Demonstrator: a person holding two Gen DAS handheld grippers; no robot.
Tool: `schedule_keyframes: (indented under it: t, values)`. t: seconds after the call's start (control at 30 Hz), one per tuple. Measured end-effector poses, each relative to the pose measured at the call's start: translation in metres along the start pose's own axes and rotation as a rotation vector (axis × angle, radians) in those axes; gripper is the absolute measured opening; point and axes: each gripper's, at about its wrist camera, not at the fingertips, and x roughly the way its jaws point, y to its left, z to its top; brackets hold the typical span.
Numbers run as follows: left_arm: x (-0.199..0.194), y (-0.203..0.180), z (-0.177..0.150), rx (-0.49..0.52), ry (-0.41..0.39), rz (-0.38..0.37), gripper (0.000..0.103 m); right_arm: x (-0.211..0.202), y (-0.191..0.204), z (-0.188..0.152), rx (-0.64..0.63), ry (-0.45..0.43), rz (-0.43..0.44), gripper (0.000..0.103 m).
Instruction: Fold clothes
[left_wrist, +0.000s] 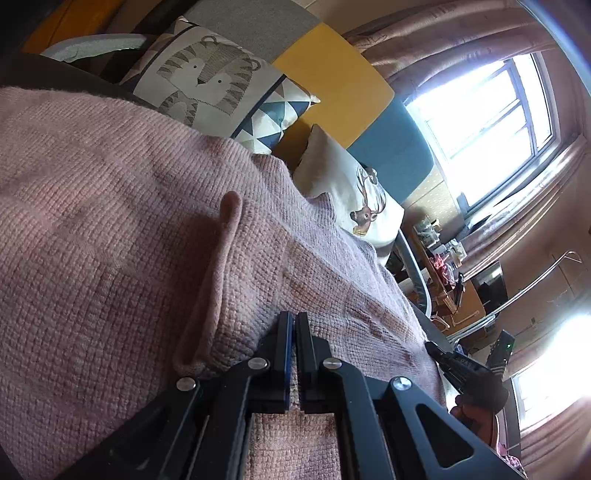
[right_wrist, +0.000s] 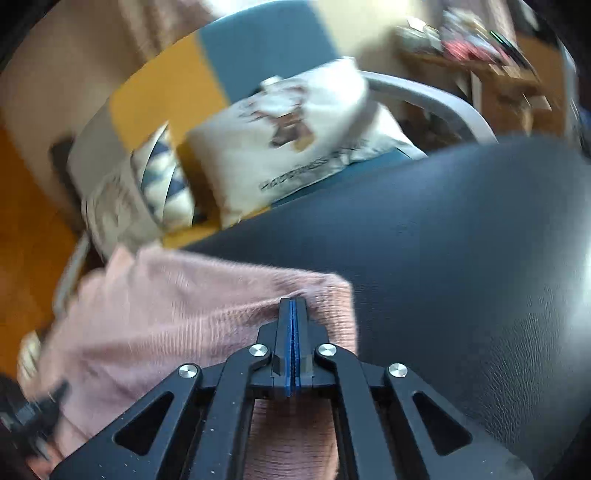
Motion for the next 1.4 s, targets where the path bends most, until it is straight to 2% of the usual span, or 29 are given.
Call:
schedule_keyframes:
  t: [0.07,0.1,0.17,0.23,0.3,0.33,0.43,0.53,0.67,0.8,0.9,1.07,1.17,1.2,1.27,1.33,1.4]
  values:
    - [0.000,0.000,0.000,0.000,0.000,0.000,0.003,-0.009,0.000,0.002,0.006,-0.009,0.001,0.000]
    - [0.000,0.000,0.000,0.000,0.000,-0.001,0.003,-0.017,0.002,0.001,0.004,-0.018,0.021,0.004]
    - [0.000,0.000,0.000,0.000,0.000,0.000,0.003,-0.038,0.011,-0.006,-0.016,-0.022,0.106,0.004]
    - [0.000,0.000,0.000,0.001,0.000,0.000,0.003,-0.053,0.025,-0.019,-0.087,0.012,0.163,0.004]
    - [0.000,0.000,0.001,0.000,0.001,-0.002,0.003,-0.058,0.037,-0.035,-0.165,0.072,0.182,0.004]
    - [0.000,0.000,0.001,-0.002,0.001,-0.003,0.003,-0.059,0.039,-0.042,-0.196,0.098,0.165,0.004]
    - [0.000,-0.001,0.001,-0.002,0.000,-0.002,0.003,-0.056,0.021,-0.055,-0.214,0.119,0.035,0.000]
    - [0.001,-0.001,0.001,-0.001,0.002,-0.003,0.003,-0.062,-0.010,-0.053,-0.089,0.076,0.087,0.000]
    - [0.002,-0.001,0.001,-0.002,0.003,-0.006,0.003,-0.063,0.009,-0.047,-0.115,0.093,0.057,0.003]
    - [0.002,-0.001,0.001,0.002,0.002,-0.002,0.003,-0.065,0.047,-0.027,-0.219,0.024,0.041,0.003]
    - [0.002,0.000,0.000,0.002,0.002,-0.003,0.003,-0.037,0.056,-0.010,-0.259,0.042,-0.041,0.003]
    - [0.002,0.000,0.001,0.000,0.003,-0.012,0.003,-0.012,0.020,0.004,-0.162,0.056,-0.061,0.000]
    - [0.003,-0.001,0.001,0.002,0.007,-0.015,0.003,-0.021,0.010,0.004,-0.061,0.033,-0.040,0.000]
    - [0.002,-0.001,0.001,0.001,0.007,-0.015,0.003,-0.029,0.017,0.000,-0.081,0.021,-0.030,0.004]
    - [0.002,-0.001,0.001,0.001,0.007,-0.015,0.003,-0.045,0.033,-0.008,-0.134,0.009,-0.005,0.004]
    - [0.002,0.000,0.001,0.002,0.008,-0.015,0.003,-0.057,0.054,-0.025,-0.240,0.046,0.033,0.005]
    - [0.002,0.000,0.001,0.000,0.008,-0.016,0.003,-0.061,0.067,-0.042,-0.328,0.080,0.017,0.005]
